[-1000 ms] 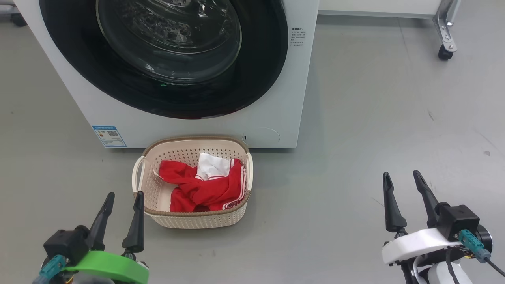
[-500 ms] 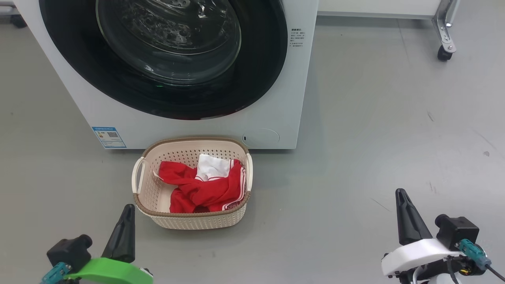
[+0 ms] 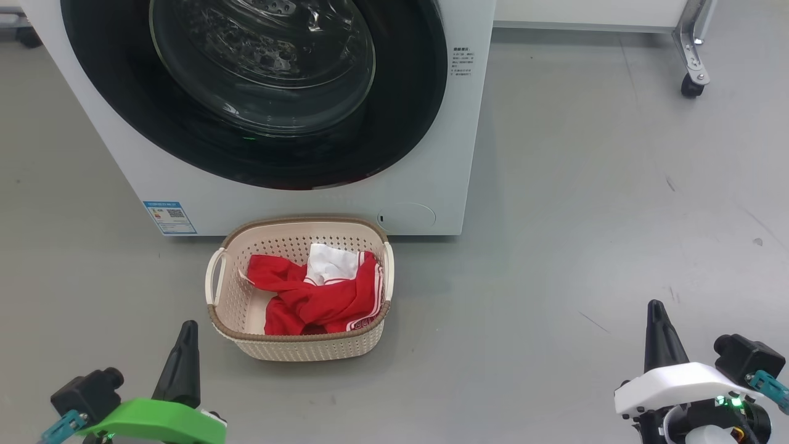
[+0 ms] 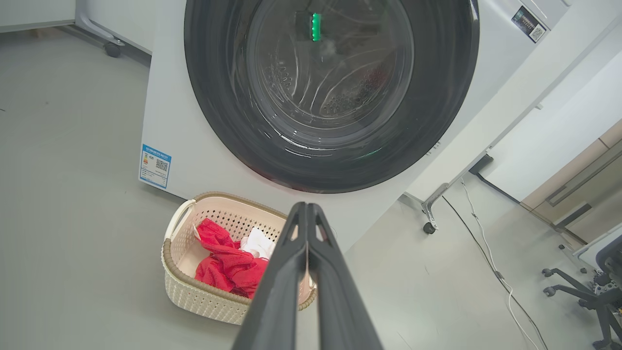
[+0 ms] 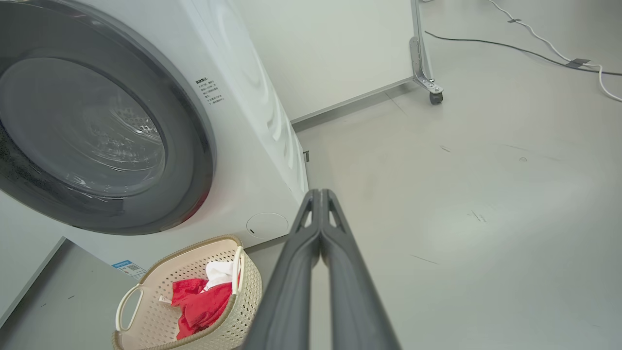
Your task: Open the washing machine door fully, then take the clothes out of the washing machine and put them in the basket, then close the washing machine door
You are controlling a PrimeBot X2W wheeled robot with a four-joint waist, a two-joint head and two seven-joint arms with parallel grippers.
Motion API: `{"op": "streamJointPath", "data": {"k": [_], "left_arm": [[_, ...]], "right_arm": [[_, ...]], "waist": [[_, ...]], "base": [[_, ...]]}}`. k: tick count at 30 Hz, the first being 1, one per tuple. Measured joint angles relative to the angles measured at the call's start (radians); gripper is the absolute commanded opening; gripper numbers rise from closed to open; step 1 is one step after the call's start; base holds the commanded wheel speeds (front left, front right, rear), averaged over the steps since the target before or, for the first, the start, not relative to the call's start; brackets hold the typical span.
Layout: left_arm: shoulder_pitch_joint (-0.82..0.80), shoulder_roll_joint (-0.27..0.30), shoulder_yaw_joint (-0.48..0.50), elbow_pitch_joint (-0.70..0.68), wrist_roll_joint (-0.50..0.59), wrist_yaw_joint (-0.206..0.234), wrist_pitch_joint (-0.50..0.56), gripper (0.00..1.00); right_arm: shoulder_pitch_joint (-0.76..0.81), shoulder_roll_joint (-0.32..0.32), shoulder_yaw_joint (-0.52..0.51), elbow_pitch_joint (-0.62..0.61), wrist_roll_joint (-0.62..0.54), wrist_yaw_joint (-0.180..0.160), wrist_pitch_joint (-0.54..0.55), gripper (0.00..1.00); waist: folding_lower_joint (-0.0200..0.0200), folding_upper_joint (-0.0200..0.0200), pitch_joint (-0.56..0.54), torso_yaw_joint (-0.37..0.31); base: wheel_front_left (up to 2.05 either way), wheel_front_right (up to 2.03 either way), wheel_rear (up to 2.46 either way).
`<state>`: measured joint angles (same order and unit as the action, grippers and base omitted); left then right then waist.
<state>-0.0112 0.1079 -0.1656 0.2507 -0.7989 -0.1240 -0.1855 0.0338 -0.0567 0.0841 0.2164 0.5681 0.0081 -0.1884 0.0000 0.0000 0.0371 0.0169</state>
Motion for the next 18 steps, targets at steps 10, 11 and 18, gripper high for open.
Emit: {"op": "streamJointPath", "data": {"k": [10, 11, 18], "left_arm": [[0.0, -0.003, 0.028, 0.0, -0.116, 0.0, 0.04, 0.0], [0.0, -0.004, 0.03, 0.0, -0.124, 0.0, 0.041, 0.0], [-0.001, -0.006, 0.046, 0.001, -0.196, 0.0, 0.063, 0.0]], "right_arm": [[-0.005, 0.002, -0.029, 0.007, 0.137, 0.012, 0.045, 0.0], [-0.006, 0.002, -0.032, 0.008, 0.151, 0.014, 0.05, 0.0], [-0.015, 0.003, -0.049, 0.014, 0.245, 0.026, 0.072, 0.0]], "waist": [[0.0, 0.0, -0.005, -0.002], [0.0, 0.0, -0.005, -0.003], [0.0, 0.0, -0.008, -0.004]], "base": [[0.0, 0.0, 0.0], [0.0, 0.0, 0.0], [0.0, 0.0, 0.0]]}}
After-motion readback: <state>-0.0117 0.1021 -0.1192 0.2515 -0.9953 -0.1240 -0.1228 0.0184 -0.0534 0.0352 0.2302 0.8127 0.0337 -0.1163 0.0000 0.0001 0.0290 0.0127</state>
